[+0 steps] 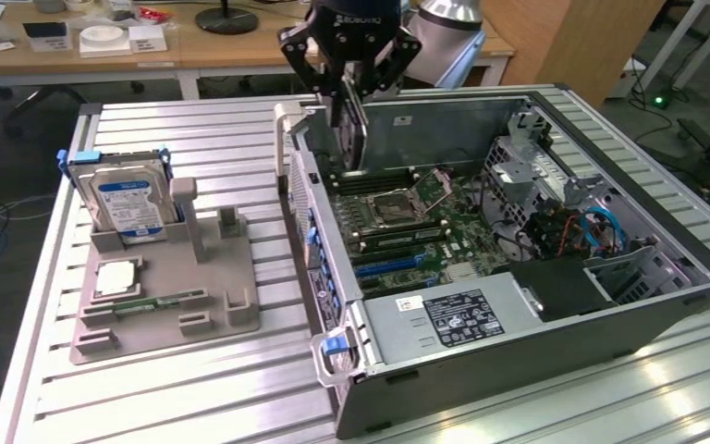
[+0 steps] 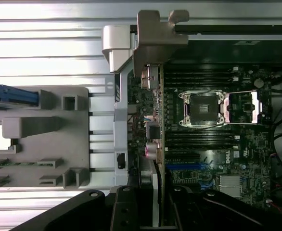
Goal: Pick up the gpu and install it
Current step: 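Pick up the gpu and move the gpu toward the slot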
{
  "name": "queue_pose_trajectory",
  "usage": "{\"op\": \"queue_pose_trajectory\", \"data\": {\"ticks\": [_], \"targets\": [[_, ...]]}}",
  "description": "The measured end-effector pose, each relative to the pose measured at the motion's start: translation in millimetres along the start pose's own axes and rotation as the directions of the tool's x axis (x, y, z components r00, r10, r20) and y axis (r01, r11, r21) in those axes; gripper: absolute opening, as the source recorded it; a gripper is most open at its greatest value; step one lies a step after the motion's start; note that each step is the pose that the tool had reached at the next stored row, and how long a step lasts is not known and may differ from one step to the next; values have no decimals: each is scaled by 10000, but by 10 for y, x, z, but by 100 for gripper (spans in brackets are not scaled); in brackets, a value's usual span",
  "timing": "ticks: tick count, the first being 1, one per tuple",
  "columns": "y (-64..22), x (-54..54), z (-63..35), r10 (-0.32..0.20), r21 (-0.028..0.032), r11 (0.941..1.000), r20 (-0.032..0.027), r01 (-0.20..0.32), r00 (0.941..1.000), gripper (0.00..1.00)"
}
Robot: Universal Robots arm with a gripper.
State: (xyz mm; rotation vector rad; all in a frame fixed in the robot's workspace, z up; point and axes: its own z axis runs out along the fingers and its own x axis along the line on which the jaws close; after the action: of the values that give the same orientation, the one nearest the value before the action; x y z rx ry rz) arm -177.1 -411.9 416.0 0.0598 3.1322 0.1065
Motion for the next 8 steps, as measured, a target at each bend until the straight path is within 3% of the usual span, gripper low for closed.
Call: {"op": "queue_pose_trajectory", "data": {"ticks": [8], "targets": [[9,-241,2,0,0,10000,0,0,10000,28]]}}
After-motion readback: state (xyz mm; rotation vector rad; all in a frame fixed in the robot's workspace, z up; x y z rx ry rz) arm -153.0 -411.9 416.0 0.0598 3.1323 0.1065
